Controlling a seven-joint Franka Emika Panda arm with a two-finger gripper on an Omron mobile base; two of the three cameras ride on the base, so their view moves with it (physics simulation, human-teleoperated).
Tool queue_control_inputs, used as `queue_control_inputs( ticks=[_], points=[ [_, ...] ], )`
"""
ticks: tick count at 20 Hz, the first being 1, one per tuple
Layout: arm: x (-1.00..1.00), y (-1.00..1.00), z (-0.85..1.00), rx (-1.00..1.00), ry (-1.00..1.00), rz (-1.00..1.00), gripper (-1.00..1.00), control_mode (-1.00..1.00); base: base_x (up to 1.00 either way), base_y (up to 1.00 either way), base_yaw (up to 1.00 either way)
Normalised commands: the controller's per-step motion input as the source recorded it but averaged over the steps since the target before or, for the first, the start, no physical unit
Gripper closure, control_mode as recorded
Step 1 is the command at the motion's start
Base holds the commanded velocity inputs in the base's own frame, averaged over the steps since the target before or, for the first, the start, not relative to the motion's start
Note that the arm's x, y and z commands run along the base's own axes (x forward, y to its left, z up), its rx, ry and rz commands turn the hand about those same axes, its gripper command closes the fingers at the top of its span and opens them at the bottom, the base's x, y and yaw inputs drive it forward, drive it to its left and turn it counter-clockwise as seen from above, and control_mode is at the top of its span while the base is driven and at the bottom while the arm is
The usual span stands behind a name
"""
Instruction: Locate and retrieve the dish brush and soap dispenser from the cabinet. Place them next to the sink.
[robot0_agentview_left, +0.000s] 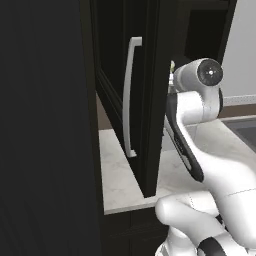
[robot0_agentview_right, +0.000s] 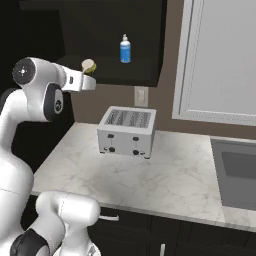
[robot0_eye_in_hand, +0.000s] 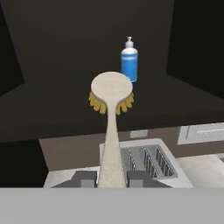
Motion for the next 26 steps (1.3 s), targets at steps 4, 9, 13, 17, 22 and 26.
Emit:
queue_control_inputs(
  ticks=[4,9,13,17,22,26],
  points=[
    [-1.00,0.00,0.00,0.00,0.00,0.00,1.00,-1.00,0.00,0.00,0.00],
    [-0.95,0.00,0.00,0.00,0.00,0.00,1.00,-1.00,0.00,0.00,0.00],
    [-0.79,-0.01,0.00,0.01,0.00,-0.01,1.00,-1.00,0.00,0.00,0.00],
    [-0.75,-0.04,-0.02,0.01,0.00,-0.01,1.00,-1.00,0.00,0.00,0.00],
    [-0.33,-0.31,-0.08,-0.02,0.07,-0.05,1.00,-1.00,0.00,0.00,0.00],
    [0.00,-0.42,-0.16,-0.03,0.09,-0.03,1.00,-1.00,0.00,0.00,0.00]
  ],
)
